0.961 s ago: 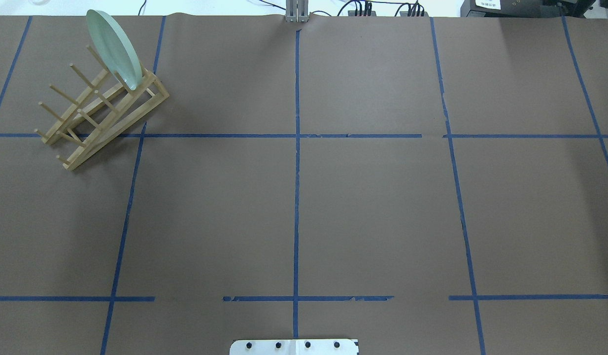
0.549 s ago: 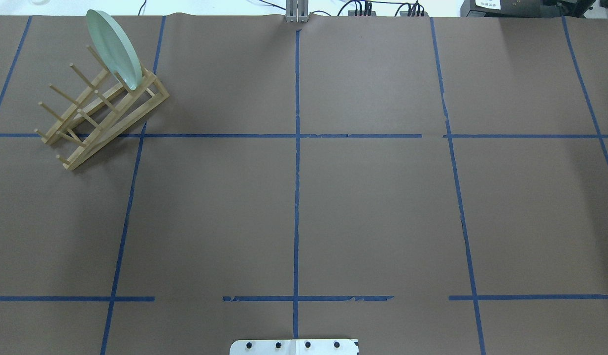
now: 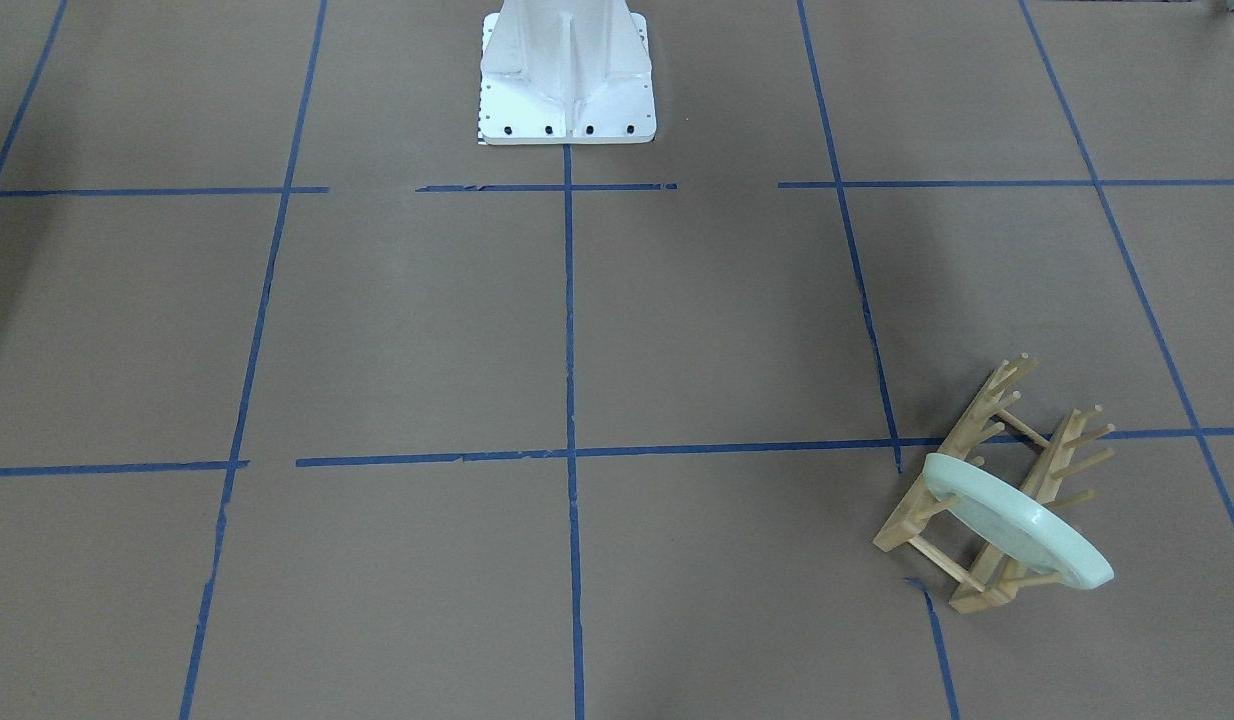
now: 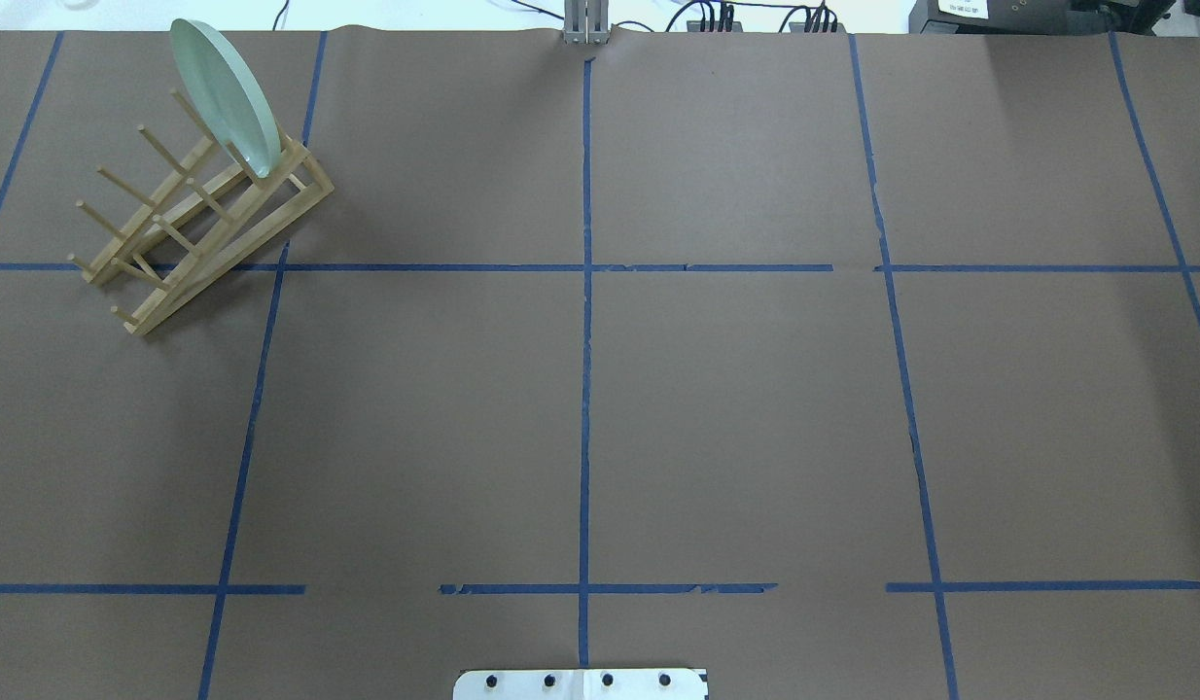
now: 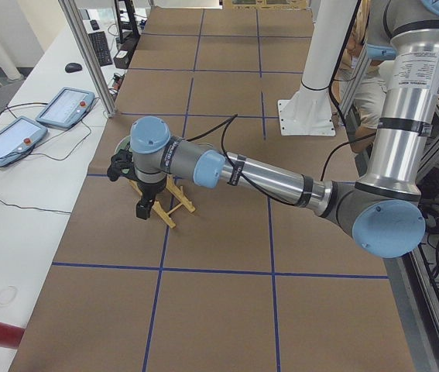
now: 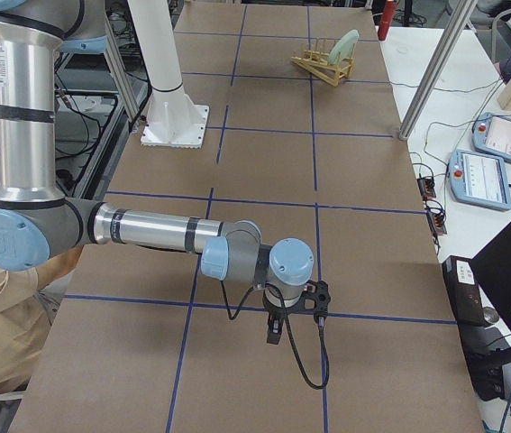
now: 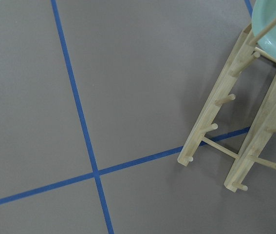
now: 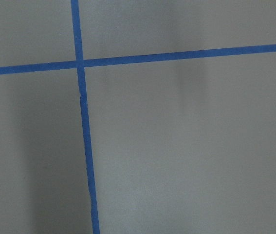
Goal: Place plate on table
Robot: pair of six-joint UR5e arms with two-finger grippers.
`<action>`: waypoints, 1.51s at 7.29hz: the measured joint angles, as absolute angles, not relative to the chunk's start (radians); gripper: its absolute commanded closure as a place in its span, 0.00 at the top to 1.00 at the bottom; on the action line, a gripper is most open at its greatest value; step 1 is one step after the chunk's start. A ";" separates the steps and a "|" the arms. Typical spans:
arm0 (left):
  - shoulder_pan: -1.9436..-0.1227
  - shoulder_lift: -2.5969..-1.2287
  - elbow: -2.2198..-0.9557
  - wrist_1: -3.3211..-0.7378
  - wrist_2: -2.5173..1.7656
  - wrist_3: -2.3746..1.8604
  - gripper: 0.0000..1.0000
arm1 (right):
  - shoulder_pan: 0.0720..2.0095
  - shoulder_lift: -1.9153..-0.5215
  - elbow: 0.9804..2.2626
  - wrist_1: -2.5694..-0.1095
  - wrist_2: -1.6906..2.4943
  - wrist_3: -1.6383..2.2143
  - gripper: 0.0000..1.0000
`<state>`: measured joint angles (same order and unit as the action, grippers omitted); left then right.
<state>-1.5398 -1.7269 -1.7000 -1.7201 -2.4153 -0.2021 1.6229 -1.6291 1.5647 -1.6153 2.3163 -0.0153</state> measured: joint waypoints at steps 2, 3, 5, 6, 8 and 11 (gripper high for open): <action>-1.450 -1.774 -1.686 -1.905 -2.408 -0.628 1.00 | 1.623 -1.629 1.565 -1.615 2.316 -0.015 1.00; -1.402 -1.821 -1.677 -1.935 -2.405 -0.777 1.00 | 1.623 -1.629 1.565 -1.615 2.316 -0.015 1.00; -1.327 -1.953 -1.621 -1.955 -2.397 -1.052 1.00 | 1.623 -1.629 1.565 -1.615 2.316 -0.015 1.00; -1.302 -1.993 -1.600 -1.986 -2.382 -1.153 1.00 | 1.623 -1.630 1.565 -1.615 2.316 -0.015 1.00; -1.261 -2.014 -1.527 -2.225 -2.325 -1.378 1.00 | 1.623 -1.629 1.565 -1.615 2.316 -0.015 1.00; -1.204 -2.006 -1.449 -2.495 -2.176 -1.603 0.94 | 1.623 -1.629 1.565 -1.615 2.316 -0.015 1.00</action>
